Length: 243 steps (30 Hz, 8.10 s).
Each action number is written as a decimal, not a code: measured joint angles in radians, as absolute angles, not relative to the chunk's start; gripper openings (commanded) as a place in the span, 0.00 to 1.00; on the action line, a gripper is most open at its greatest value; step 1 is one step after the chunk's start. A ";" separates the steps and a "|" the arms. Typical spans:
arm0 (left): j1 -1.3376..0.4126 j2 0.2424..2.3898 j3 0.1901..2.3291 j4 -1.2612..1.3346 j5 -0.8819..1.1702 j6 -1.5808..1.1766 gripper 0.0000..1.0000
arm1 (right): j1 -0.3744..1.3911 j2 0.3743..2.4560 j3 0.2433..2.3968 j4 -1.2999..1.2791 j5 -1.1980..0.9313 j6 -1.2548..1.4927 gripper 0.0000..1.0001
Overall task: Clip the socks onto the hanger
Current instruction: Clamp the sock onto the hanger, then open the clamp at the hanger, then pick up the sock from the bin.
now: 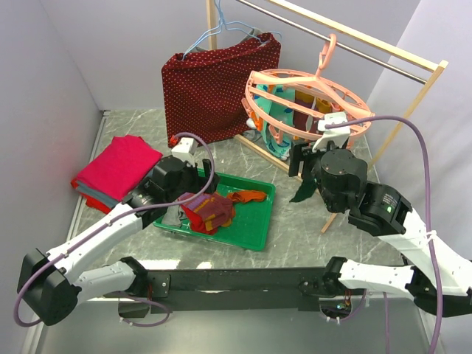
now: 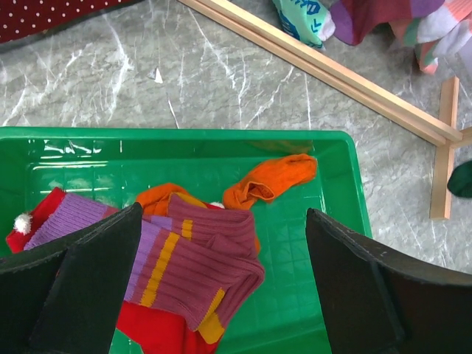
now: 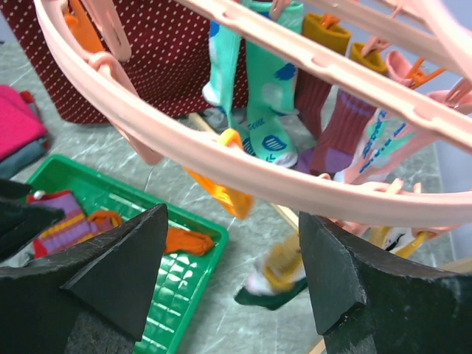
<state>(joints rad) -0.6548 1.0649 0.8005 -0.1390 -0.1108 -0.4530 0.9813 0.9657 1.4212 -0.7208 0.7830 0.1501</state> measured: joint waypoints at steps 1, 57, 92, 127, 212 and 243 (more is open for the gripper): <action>-0.655 1.065 0.801 -0.141 -0.111 -0.453 0.96 | 0.983 0.966 1.422 -0.715 0.791 0.144 0.77; -0.877 1.557 1.195 0.718 0.486 -0.533 0.85 | 1.008 0.714 1.251 -0.464 0.612 0.187 0.79; -0.927 1.688 1.336 0.719 0.495 -0.521 0.28 | 1.008 0.733 1.275 -0.476 0.601 0.172 0.79; -1.061 1.642 1.384 0.554 0.234 -0.249 0.15 | 0.978 0.845 1.385 -0.595 0.774 0.173 0.67; -0.498 1.488 0.925 -0.421 -0.429 -0.872 0.48 | 0.712 0.783 1.171 -0.404 0.477 0.228 0.00; -0.546 1.507 0.964 -0.567 -0.557 -1.005 0.48 | 0.693 0.762 1.153 -0.400 0.461 0.239 0.00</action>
<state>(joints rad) -0.5465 1.5070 0.9642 -0.5667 -0.5568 -1.0054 0.6933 0.7624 1.1526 -0.4000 0.4610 0.2386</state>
